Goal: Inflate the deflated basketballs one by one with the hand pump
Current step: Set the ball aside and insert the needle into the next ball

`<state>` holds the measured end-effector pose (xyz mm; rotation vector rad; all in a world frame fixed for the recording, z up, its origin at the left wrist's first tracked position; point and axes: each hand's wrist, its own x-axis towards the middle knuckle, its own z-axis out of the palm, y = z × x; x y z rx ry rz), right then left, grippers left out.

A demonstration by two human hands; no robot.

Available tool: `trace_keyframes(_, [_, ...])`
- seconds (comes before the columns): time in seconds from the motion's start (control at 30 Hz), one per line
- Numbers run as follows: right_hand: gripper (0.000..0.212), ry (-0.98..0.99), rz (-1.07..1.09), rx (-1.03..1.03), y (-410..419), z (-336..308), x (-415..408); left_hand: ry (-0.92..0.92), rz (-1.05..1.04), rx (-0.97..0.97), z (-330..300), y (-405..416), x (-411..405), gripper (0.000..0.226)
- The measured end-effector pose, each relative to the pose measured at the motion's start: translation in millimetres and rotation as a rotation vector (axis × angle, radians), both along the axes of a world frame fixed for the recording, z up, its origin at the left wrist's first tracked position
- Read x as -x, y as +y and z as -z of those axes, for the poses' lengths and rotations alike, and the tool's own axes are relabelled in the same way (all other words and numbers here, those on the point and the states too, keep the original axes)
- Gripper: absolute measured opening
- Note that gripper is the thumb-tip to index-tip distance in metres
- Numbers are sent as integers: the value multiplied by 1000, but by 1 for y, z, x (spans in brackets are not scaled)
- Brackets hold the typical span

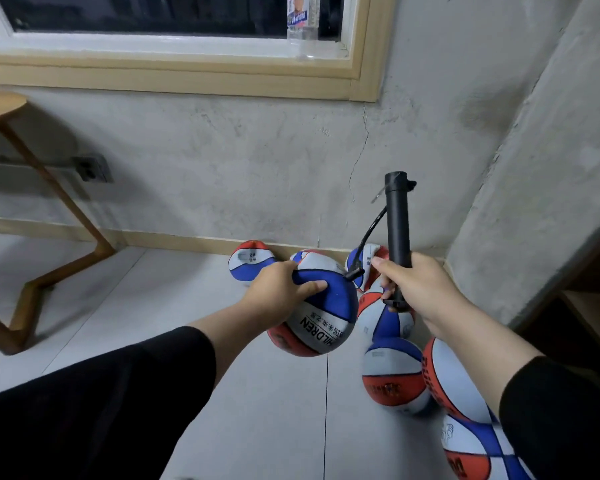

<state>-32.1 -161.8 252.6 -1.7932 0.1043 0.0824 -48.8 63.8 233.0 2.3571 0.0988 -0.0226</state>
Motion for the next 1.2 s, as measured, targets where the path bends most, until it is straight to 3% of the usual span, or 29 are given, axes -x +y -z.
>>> trace_keyframes(0.17, [31, 100, -2, -117, 7, 0, 5, 7, 36, 103, -5, -10, 13, 49])
trace_keyframes(0.37, [28, 212, -55, -253, 9, -14, -1, -25, 69, 337, -12, -10, 14, 13])
trace_keyframes(0.53, [27, 203, -43, -193, 20, 4, -8, -13, 16, 250, -2, 0, 6, 28])
trace_keyframes(0.8, [43, 272, -31, 64, 19, 60, -20, 213, -61, -89, 71, 18, -30, 37])
trace_keyframes(0.93, [24, 270, -118, 168, 10, 89, -15, 336, -74, -81, 130, 13, -41, 34])
trace_keyframes(1.2, [22, 289, -135, 209, -5, 135, -16, 441, -16, -106, 215, 1, -66, 38])
